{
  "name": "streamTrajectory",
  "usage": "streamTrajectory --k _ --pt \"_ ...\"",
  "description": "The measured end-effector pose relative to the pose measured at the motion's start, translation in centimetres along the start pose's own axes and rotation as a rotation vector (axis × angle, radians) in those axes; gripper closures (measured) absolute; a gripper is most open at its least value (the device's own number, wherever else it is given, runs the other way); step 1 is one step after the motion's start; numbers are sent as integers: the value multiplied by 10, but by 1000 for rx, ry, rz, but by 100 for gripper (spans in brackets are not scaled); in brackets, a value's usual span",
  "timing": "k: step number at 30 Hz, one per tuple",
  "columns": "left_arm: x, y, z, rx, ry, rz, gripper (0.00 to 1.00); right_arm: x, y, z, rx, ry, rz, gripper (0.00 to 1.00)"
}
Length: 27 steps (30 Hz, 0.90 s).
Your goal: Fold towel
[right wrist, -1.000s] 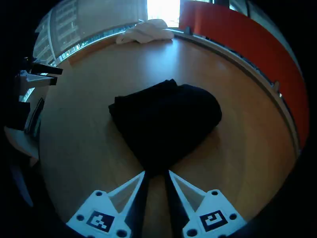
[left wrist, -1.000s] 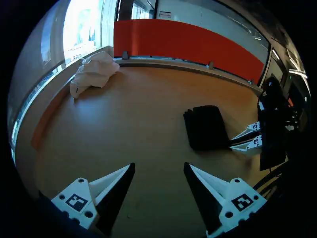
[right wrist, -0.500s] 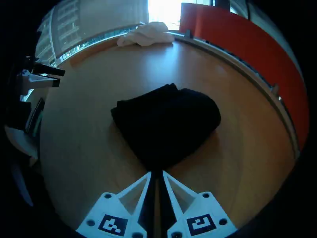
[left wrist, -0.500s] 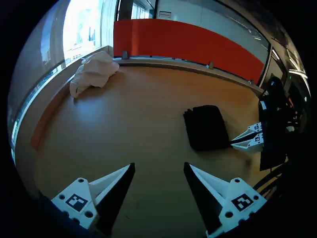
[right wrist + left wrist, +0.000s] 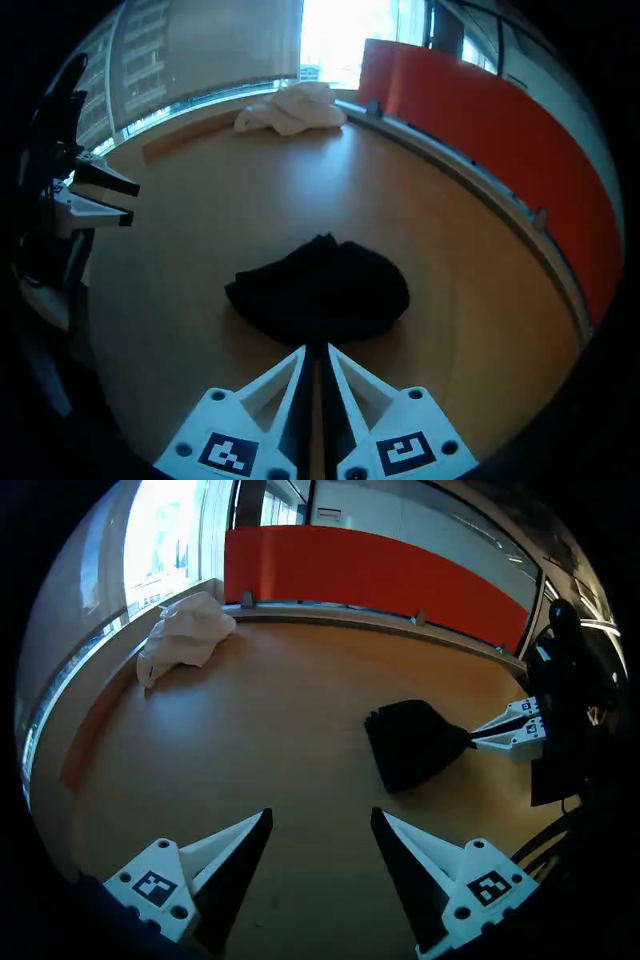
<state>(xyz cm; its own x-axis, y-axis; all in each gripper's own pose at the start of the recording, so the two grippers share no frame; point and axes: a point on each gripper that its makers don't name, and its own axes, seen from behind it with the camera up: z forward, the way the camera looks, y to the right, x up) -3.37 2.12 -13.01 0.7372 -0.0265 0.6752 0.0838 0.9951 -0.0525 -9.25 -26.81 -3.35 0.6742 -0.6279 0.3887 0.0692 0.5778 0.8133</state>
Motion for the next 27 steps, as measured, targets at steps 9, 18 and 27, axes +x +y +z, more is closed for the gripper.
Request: streamTrajectory --k 9,18,27 --pt "18 4 -3 -14 33 17 9 62 20 -28 -45 91 -1 96" --pt "37 11 -4 -29 58 36 9 105 35 -58 -86 153 -12 96" --pt "48 25 -3 -51 71 52 9 111 55 -82 -129 168 -8 96"
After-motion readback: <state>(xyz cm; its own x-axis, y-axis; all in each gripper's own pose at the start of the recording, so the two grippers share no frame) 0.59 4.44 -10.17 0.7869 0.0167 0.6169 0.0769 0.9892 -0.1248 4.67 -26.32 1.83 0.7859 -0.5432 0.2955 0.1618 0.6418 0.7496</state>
